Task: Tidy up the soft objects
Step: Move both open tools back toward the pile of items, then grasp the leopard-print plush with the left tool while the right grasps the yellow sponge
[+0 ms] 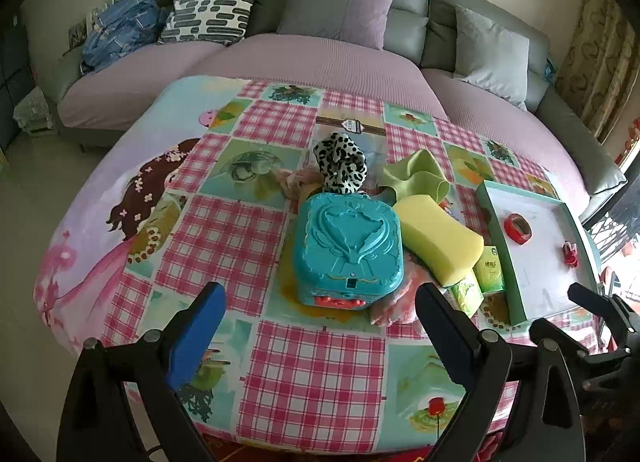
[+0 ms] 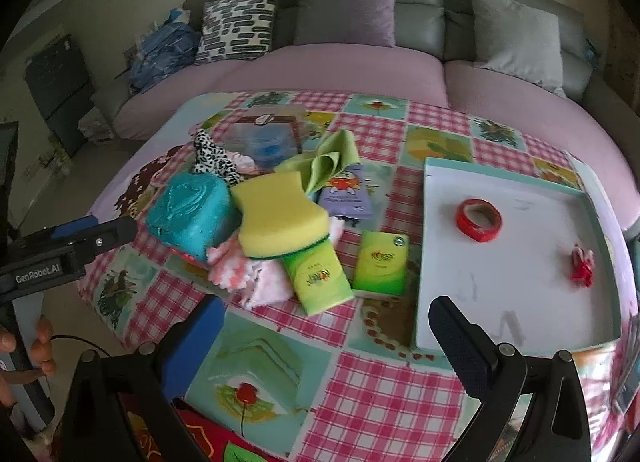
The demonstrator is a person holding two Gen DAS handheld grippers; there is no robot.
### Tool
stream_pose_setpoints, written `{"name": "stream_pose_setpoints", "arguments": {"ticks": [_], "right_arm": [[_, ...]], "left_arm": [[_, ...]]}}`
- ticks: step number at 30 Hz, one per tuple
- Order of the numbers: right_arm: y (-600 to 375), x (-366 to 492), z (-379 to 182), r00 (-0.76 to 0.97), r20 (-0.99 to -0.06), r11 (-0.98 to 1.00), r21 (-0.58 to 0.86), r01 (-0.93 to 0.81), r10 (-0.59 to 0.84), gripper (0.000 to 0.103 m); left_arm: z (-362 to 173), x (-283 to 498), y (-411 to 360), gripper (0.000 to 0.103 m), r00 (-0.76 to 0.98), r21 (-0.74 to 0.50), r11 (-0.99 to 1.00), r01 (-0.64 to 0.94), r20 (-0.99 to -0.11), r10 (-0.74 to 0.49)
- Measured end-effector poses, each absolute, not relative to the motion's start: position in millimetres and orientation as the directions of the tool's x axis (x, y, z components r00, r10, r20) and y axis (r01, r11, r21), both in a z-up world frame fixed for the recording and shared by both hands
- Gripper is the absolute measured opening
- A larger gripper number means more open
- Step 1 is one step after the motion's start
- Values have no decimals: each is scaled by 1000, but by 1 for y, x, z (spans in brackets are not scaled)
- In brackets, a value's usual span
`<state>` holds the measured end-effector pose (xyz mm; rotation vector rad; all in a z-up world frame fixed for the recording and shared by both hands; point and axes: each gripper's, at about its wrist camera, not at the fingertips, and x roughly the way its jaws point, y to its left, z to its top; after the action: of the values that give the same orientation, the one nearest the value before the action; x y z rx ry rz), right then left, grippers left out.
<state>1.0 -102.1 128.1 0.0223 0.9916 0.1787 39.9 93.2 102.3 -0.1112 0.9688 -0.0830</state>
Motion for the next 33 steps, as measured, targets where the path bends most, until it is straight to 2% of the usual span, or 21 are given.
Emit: {"name": "stream_pose_setpoints", "arguments": {"ticks": [17, 33], "right_arm": [[-76, 53, 105, 465, -859, 969, 131, -209, 216, 103], [-67, 93, 76, 403, -885, 963, 154, -222, 234, 103]], "left_arm": [[99, 73, 100, 96, 540, -161, 987, 19, -829, -146], [91, 144, 84, 95, 480, -153, 986, 61, -862, -164]]}}
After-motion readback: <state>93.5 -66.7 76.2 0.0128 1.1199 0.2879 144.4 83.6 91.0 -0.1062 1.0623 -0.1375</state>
